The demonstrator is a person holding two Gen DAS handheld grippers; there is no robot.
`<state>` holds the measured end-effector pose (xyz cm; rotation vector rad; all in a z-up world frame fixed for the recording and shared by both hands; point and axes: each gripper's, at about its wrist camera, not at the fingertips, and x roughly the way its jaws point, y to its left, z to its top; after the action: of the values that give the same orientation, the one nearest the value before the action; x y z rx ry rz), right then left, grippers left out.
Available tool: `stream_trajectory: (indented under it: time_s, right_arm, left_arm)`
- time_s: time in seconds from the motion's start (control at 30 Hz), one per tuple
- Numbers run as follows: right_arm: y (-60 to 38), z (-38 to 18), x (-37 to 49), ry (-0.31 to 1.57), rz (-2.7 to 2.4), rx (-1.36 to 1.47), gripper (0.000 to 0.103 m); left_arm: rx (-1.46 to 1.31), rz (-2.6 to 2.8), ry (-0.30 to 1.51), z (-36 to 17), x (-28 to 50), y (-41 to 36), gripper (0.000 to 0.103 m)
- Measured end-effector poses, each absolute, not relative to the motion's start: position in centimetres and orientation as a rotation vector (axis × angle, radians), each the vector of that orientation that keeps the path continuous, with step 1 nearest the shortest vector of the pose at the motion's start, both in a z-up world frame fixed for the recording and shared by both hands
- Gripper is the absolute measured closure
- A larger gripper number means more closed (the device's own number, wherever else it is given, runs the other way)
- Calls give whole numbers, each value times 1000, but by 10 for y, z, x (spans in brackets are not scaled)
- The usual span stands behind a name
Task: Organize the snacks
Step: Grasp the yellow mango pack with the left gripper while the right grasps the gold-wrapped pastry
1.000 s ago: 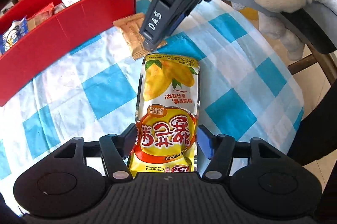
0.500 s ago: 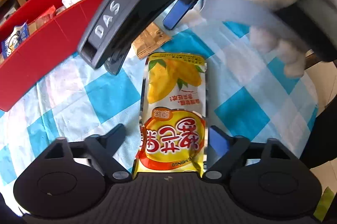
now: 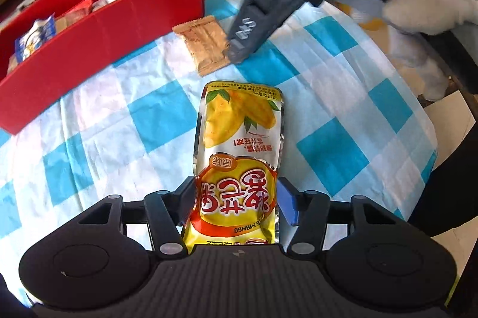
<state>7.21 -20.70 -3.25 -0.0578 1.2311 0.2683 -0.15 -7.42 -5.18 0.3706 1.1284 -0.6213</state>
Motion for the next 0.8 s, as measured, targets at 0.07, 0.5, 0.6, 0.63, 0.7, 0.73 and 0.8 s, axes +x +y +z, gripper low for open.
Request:
stream_trajectory:
  time_s: [0.07, 0.5, 0.6, 0.63, 0.7, 0.73, 0.8]
  right_arm:
    - [-211, -31, 68, 1231, 267, -46, 81]
    - [-233, -22, 101, 1199, 166, 210, 64]
    - [-221, -31, 115, 1218, 148, 210, 49]
    - [-216, -35, 117, 1232, 150, 204, 46]
    - [-204, -42, 118, 1244, 157, 176, 44]
    - [-197, -44, 118, 1232, 148, 138, 44]
    - [-189, -47, 116, 1216, 137, 57, 47]
  left_arm:
    - [355, -613, 1134, -49, -4, -72, 40]
    - [249, -568, 1154, -46, 2, -58, 40]
    - [238, -560, 1160, -47, 4, -56, 40]
    - [232, -557, 1161, -48, 5, -55, 40]
    - [220, -554, 1165, -48, 7, -52, 39]
    - [216, -550, 1167, -49, 8, -51, 39]
    - [209, -540, 1172, -50, 10, -49, 39]
